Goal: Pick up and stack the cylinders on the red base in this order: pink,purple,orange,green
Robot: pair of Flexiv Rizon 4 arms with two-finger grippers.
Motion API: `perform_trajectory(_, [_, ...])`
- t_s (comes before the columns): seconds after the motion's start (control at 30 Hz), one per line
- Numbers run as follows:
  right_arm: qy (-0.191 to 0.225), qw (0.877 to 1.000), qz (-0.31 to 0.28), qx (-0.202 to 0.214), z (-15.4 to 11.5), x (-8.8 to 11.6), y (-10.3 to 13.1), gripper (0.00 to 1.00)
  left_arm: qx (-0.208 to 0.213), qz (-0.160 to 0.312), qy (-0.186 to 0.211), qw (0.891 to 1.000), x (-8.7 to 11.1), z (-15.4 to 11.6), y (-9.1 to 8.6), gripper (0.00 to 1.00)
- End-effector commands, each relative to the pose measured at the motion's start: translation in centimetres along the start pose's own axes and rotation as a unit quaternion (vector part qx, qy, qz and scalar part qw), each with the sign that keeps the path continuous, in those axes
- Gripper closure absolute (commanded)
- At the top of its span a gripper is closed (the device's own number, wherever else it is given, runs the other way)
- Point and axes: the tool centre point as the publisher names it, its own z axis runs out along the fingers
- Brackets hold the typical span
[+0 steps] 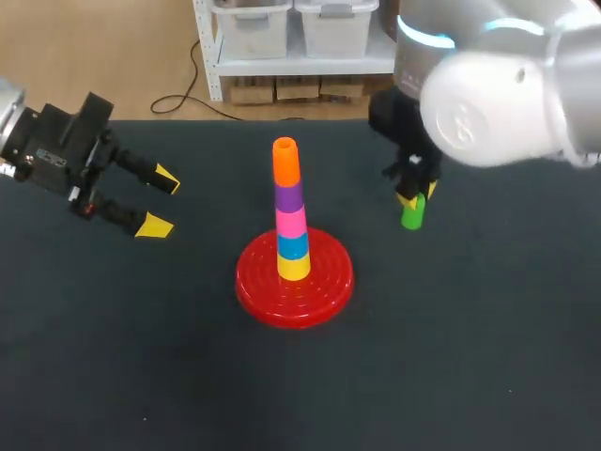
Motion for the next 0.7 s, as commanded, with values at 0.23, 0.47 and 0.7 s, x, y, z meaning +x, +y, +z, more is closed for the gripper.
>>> perform_trajectory(0.23, [-0.014, 0.998, -0.054, 0.021, -14.8, -3.1, 3.8, 1.0, 0.001, 0.001, -0.001, 1.0, 0.1, 0.0, 0.1, 0.0])
perform_trajectory(0.47, [-0.054, 0.991, -0.123, 0.028, -20.8, -5.5, 7.7, 1.0, 0.001, 0.001, -0.001, 1.0, 0.1, 0.0, 0.1, 0.0])
perform_trajectory(0.7, [-0.051, 0.981, -0.185, 0.024, -21.5, -7.5, 11.8, 1.0, 0.001, 0.001, -0.001, 1.0, 0.1, 0.0, 0.1, 0.0])
